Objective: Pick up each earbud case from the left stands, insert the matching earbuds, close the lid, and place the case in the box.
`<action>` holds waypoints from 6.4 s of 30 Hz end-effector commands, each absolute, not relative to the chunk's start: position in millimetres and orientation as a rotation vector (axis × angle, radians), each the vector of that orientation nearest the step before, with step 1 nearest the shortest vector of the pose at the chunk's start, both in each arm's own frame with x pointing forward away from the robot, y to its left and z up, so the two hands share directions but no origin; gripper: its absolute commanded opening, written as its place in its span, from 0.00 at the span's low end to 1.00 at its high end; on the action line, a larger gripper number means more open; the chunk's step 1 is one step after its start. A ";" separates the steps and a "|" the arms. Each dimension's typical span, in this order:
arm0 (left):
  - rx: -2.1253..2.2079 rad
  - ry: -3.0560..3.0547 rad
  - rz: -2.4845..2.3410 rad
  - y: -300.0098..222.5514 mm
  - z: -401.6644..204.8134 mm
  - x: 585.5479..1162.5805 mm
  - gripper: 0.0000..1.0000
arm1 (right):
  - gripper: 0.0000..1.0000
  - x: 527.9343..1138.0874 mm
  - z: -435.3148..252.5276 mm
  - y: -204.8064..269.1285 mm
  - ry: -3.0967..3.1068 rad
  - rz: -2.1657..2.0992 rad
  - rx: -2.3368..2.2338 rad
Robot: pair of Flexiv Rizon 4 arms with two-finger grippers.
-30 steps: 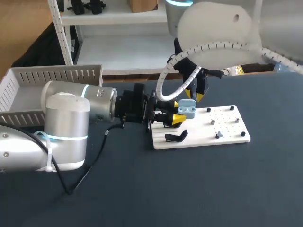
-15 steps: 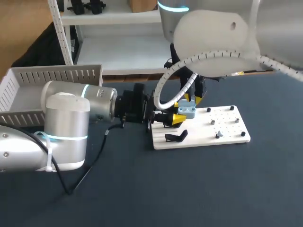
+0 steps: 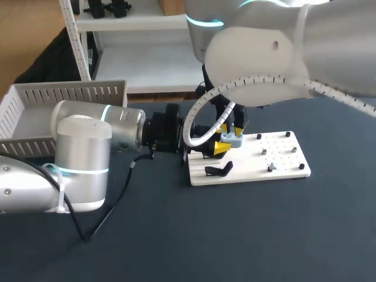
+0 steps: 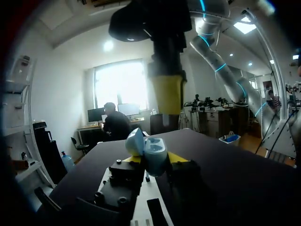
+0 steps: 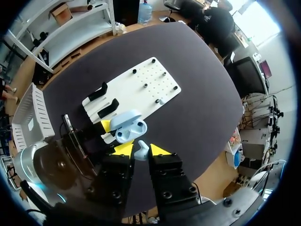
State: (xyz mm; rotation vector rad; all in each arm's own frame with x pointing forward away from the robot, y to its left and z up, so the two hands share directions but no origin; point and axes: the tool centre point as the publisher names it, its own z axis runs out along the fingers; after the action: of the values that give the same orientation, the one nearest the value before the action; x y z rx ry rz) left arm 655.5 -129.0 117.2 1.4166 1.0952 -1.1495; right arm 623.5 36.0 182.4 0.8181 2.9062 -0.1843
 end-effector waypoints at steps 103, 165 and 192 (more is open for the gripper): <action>1.413 1.094 -1.146 -128.9 116.4 654.5 0.00 | 0.29 622.3 171.2 32.7 2.950 -0.160 0.864; 1.456 1.096 -1.052 -84.6 128.8 616.5 0.00 | 0.46 634.4 191.8 -42.7 2.872 0.148 0.914; 1.390 1.114 -1.044 -68.2 121.5 624.6 0.00 | 0.45 627.5 162.9 -49.1 2.890 0.160 0.837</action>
State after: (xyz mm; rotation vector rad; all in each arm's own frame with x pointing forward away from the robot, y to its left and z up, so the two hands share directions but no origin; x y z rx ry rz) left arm 624.1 -67.2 121.4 1.3911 1.1134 -1.0448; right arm 627.3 -44.9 170.6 0.8440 2.8951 0.1429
